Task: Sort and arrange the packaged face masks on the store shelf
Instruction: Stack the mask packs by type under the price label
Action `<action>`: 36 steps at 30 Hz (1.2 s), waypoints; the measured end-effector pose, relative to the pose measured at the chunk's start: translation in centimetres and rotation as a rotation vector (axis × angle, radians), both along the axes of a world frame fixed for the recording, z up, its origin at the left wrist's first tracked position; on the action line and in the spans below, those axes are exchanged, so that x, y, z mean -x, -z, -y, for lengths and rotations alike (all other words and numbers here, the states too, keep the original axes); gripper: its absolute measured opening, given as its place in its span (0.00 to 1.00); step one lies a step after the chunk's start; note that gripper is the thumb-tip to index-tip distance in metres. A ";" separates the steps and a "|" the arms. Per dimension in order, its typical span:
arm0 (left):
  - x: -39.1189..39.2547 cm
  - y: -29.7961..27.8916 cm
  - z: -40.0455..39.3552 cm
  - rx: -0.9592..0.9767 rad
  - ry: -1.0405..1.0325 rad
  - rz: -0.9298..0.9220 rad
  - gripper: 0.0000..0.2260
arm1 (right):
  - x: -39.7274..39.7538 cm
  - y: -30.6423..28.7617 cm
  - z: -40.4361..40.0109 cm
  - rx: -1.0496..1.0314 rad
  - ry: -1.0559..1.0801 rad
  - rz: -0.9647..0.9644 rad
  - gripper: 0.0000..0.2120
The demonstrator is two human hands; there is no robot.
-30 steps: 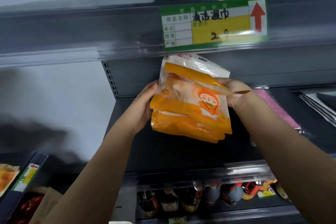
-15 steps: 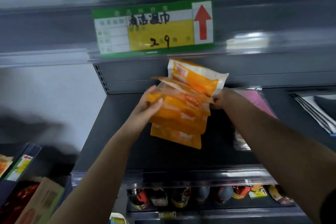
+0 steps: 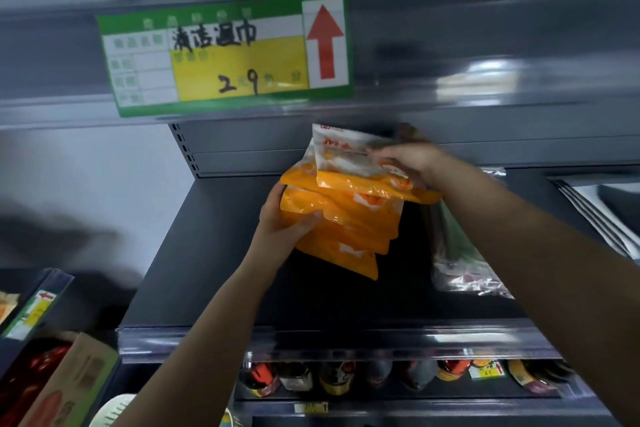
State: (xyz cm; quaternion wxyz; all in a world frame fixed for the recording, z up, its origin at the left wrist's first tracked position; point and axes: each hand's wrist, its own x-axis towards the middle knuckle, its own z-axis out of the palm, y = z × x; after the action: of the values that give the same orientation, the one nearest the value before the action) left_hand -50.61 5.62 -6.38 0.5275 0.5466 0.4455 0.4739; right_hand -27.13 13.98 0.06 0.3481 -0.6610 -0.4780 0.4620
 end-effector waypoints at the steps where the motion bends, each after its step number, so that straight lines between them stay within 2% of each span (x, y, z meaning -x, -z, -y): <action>1: -0.1 0.1 -0.2 0.002 -0.009 -0.034 0.31 | 0.2 0.4 -0.1 -0.098 0.010 0.096 0.37; 2: -0.2 0.1 -0.4 0.022 -0.020 -0.056 0.32 | 0.5 0.8 -0.2 -0.185 0.015 0.195 0.40; 3: -0.3 0.0 -0.5 0.045 -0.038 -0.065 0.29 | 0.7 0.8 -0.1 -0.253 0.016 0.288 0.37; 6: -0.8 -0.4 -0.8 0.092 -0.109 -0.095 0.16 | 1.6 -0.2 0.4 -0.383 0.043 0.517 0.14; 7: -1.0 -0.5 -0.9 0.095 -0.128 -0.133 0.14 | 1.9 -0.7 0.8 -0.384 -0.018 0.589 0.10; 10: -1.0 0.0 -1.0 0.094 -0.145 -0.279 0.15 | 2.8 -1.9 2.0 -0.276 -0.235 0.690 0.15; 13: -0.8 0.6 -0.9 0.113 -0.187 -0.447 0.32 | 2.7 -2.9 3.3 -0.234 -0.288 0.418 0.14; 15: -0.7 1.3 -0.8 0.133 -0.208 -0.468 0.40 | 2.5 -3.3 4.2 -0.181 -0.442 0.306 0.21; 16: -0.7 1.4 -0.7 0.145 -0.206 -0.458 0.39 | 2.3 -3.1 4.2 -0.157 -0.536 0.315 0.27; 19: -0.6 0.9 0.5 0.084 -0.129 -0.450 0.26 | 2.0 -2.7 4.4 -0.107 -0.667 0.422 0.41; 20: -0.5 0.9 0.8 0.044 -0.076 -0.467 0.29 | 2.0 -2.6 4.2 -0.099 -0.663 0.434 0.42; 22: -0.2 1.2 1.2 -0.035 0.022 -0.564 0.41 | 2.2 -2.6 3.9 -0.121 -0.637 0.467 0.43; 24: -0.2 1.5 1.3 -0.098 0.037 -0.641 0.48 | 2.8 -2.8 3.9 -0.163 -0.605 0.587 0.45; 26: -0.6 1.2 1.3 -0.100 -0.029 -0.674 0.47 | 3.4 -2.7 3.6 -0.230 -0.537 0.699 0.41; 29: -1.1 1.0 1.2 -0.068 -0.054 -0.754 0.47 | 3.8 -2.6 3.5 -0.355 -0.479 0.758 0.37; 32: -0.9 0.6 1.0 -0.031 -0.090 -0.679 0.38 | 3.4 -2.5 3.5 -0.383 -0.542 0.802 0.35; 34: -0.7 0.7 0.4 -0.004 -0.132 -0.614 0.31 | 2.8 -2.3 3.6 -0.330 -0.626 0.850 0.39; 36: -0.8 0.8 0.1 -0.009 -0.142 -0.643 0.28 | 2.4 -2.0 3.7 -0.298 -0.658 0.883 0.43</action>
State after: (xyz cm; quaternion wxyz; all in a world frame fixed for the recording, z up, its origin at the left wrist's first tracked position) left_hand -49.82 5.52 -7.17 0.3229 0.6380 0.6241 0.3148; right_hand -29.50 10.29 2.05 0.0424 -0.5514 -0.8189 0.1536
